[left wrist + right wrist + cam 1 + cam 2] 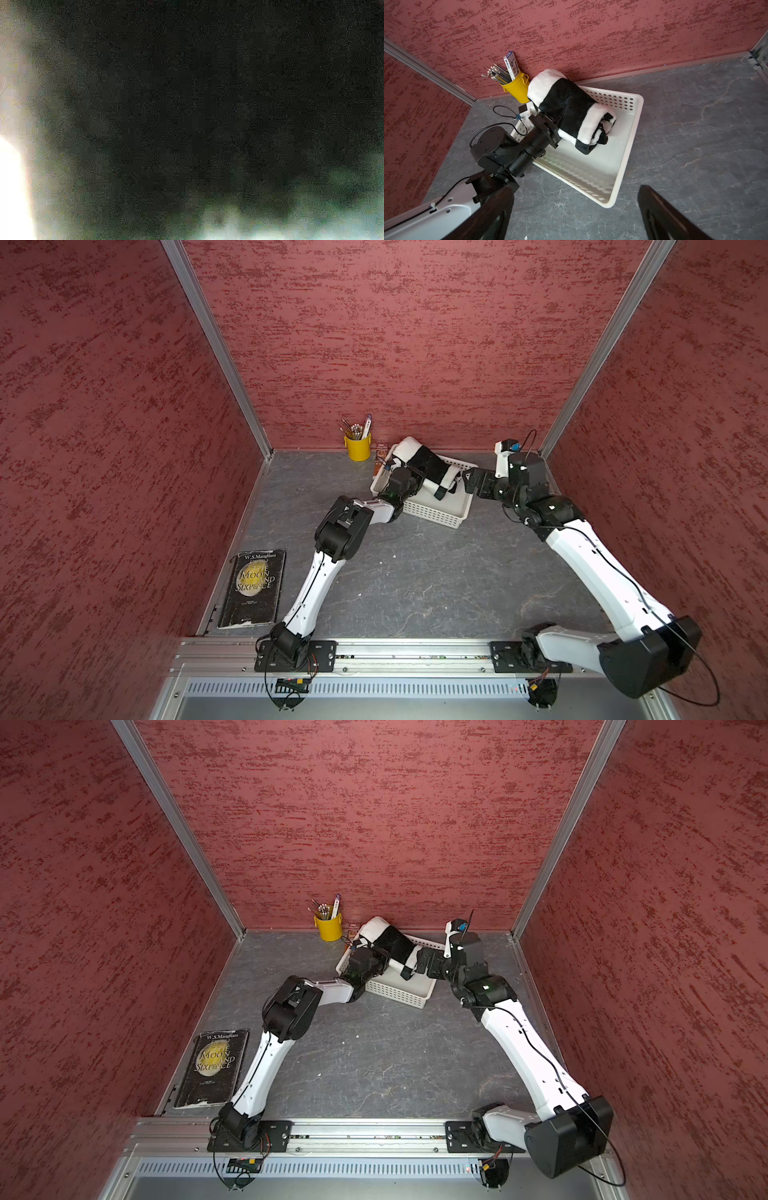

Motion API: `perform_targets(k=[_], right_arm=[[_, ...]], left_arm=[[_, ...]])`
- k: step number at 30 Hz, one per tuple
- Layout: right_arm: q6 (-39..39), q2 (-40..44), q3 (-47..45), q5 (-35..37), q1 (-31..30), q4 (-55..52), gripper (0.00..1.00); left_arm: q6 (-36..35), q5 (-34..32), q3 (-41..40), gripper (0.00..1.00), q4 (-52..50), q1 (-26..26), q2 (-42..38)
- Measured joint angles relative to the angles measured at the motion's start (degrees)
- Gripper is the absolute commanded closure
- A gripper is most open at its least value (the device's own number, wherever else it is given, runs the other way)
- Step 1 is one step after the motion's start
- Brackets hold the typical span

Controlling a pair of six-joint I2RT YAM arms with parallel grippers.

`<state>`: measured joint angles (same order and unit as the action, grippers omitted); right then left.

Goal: Roll up the pillowcase
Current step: Place the pillowcase in the bin.

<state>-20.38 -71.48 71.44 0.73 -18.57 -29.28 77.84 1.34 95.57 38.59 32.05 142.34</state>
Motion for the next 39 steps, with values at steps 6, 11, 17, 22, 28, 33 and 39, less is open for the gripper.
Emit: perform_targets(k=[6,11,17,22,28,33,39], right_arm=[[0.0,-1.2,0.0,0.0,0.4,0.1,0.01],[0.0,-1.6,0.0,0.1,0.4,0.1,0.01],[0.3,-1.7,0.0,0.3,0.4,0.1,0.01],[0.7,-1.7,0.0,0.8,0.4,0.1,0.02],[1.0,-1.8,0.0,1.1,0.4,0.1,0.01],[1.5,-1.8,0.0,1.7,0.4,0.1,0.02],[2.4,-2.0,0.0,2.8,0.4,0.1,0.01]], left_arm=[[2.7,-4.6,-0.3,0.72,-14.7,1.5,-4.2],[7.6,-7.5,3.1,0.71,-28.5,2.1,-6.1],[12.5,-8.0,7.5,0.47,-38.6,2.2,-6.1],[14.5,-7.2,7.5,0.0,-41.2,2.2,-6.1],[15.1,-6.4,6.9,0.0,-43.1,2.3,-6.8],[15.4,-5.8,5.4,0.0,-46.2,2.4,-9.8],[13.9,-4.4,3.8,0.0,-49.4,3.3,-15.2]])
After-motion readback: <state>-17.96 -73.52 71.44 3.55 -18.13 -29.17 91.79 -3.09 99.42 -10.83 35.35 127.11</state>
